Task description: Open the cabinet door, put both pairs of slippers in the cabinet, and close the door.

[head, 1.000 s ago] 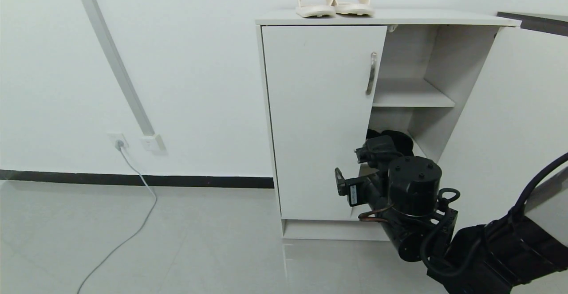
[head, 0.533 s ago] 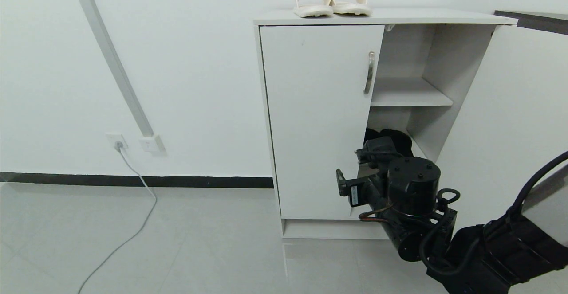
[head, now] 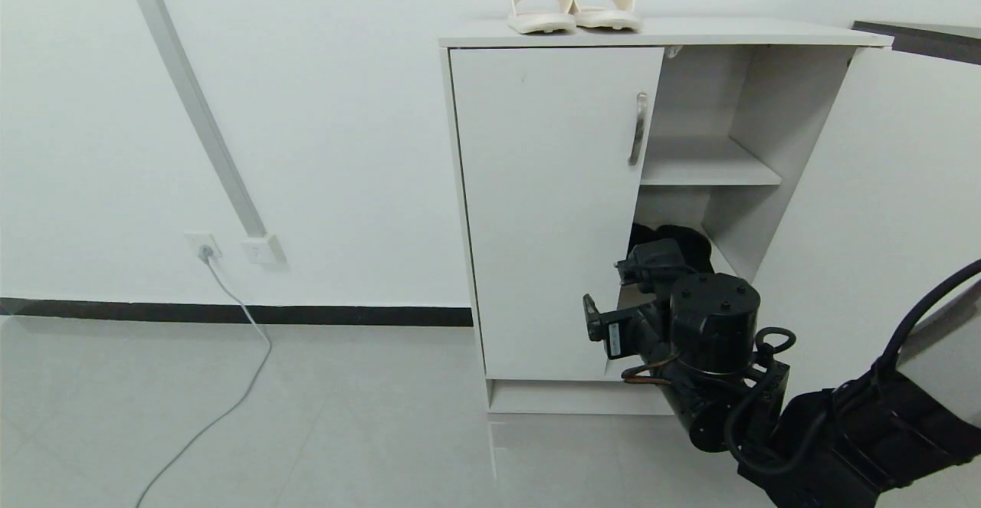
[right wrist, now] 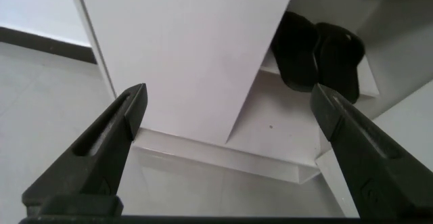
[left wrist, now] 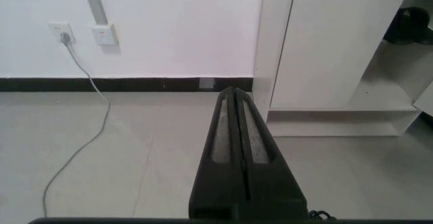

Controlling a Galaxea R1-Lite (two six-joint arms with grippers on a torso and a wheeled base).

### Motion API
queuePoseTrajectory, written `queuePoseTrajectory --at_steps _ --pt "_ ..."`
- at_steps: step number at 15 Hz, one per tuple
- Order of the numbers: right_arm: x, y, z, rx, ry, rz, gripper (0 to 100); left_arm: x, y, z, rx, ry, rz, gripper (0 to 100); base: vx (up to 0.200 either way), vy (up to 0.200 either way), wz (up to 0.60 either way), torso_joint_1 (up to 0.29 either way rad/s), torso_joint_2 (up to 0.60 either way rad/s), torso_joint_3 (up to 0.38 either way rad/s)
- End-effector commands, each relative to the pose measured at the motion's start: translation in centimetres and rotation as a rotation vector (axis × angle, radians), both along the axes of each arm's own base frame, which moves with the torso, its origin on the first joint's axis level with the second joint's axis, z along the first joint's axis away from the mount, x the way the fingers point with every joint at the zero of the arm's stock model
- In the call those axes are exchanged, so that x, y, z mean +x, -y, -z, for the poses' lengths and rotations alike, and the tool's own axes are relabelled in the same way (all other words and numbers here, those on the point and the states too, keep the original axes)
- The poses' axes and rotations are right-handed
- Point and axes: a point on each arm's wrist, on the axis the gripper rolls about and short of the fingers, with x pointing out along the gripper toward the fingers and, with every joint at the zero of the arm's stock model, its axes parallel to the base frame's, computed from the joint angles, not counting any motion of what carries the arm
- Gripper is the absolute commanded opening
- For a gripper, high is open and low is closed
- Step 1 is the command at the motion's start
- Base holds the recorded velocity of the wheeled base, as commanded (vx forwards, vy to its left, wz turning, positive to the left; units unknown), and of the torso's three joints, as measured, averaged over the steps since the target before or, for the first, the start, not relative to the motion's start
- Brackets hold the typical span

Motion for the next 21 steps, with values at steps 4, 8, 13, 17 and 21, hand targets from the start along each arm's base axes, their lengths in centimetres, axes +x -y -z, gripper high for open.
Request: queuePoseTrajectory --at_steps 4,8,13,17,21 --pt "0.37 0.03 0.67 -0.013 -0.013 0.009 100 0.01 0.00 0.00 0.001 -0.002 -0.001 0 0.000 0.000 0.00 0.024 -0.26 -0.328" --pt "0.32 0.08 0.77 -0.016 -0.017 0.009 100 0.01 0.00 0.00 0.001 -0.002 0.000 0 0.000 0.000 0.00 0.066 -0.51 -0.348" --pt "0.39 0.01 0.63 -0.012 -0.012 0.007 100 0.01 0.00 0.00 0.000 -0.002 0.000 0 0.000 0.000 0.00 0.131 -0.47 -0.333" --pt "0.41 -0.01 0.84 -0.017 -0.018 0.007 100 0.01 0.00 0.00 0.001 -0.002 -0.001 0 0.000 0.000 0.00 0.164 -0.48 -0.312" --pt "0.43 -0.18 0.81 -0.015 -0.016 0.004 100 0.01 0.00 0.00 0.001 -0.002 0.000 0 0.000 0.000 0.00 0.192 -0.50 -0.311"
